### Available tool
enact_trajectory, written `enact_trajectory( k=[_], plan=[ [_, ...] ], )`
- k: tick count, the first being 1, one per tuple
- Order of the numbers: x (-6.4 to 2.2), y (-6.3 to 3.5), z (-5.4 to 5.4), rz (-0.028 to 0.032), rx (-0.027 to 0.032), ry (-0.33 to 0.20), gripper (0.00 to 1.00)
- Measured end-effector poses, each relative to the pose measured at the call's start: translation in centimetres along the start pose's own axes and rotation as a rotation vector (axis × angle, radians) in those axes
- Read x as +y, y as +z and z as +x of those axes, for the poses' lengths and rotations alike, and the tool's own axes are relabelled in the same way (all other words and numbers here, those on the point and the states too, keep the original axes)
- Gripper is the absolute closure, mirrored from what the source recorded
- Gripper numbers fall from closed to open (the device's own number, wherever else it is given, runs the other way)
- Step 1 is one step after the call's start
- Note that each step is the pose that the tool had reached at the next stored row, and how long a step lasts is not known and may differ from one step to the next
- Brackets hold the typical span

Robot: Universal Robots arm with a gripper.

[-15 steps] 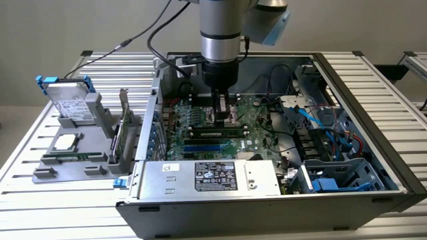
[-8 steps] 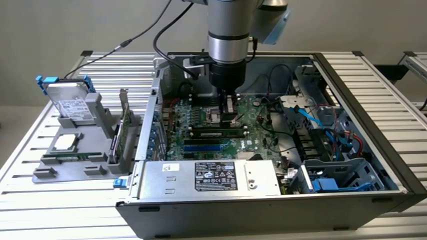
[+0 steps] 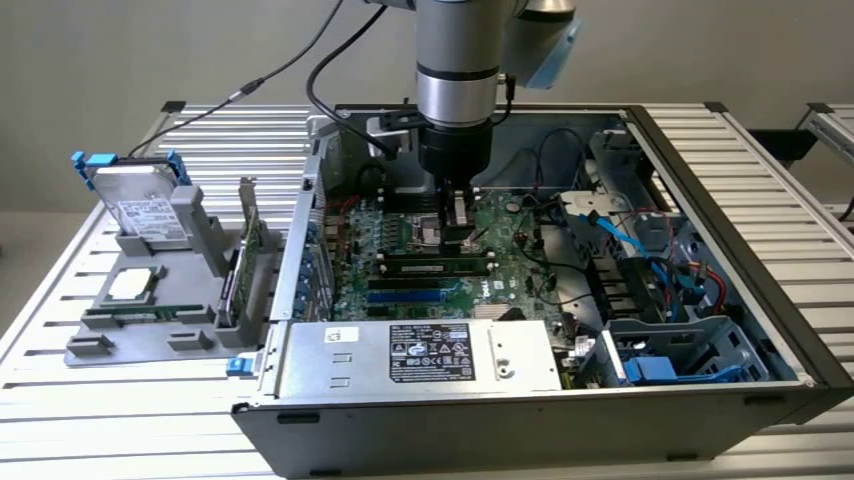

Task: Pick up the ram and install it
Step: 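Press down the ram until it locks into place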

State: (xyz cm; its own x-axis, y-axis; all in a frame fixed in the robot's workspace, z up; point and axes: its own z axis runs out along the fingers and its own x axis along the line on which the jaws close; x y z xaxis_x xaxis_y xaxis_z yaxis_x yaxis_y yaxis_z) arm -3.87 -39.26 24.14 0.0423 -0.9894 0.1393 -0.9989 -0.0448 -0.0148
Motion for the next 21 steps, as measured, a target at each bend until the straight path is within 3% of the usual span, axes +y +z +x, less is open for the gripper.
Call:
enact_trajectory(
  k=[7, 17, 21],
  plan=[
    [0.03, 0.01, 0.00, -0.0001, 0.0001, 0.001, 0.90],
    [0.04, 0.61, -0.09, -0.0231, 0.0023, 0.162, 0.90],
    [0.03, 0.40, -0.11, -0.0214, 0.0021, 0.150, 0.90]
  ],
)
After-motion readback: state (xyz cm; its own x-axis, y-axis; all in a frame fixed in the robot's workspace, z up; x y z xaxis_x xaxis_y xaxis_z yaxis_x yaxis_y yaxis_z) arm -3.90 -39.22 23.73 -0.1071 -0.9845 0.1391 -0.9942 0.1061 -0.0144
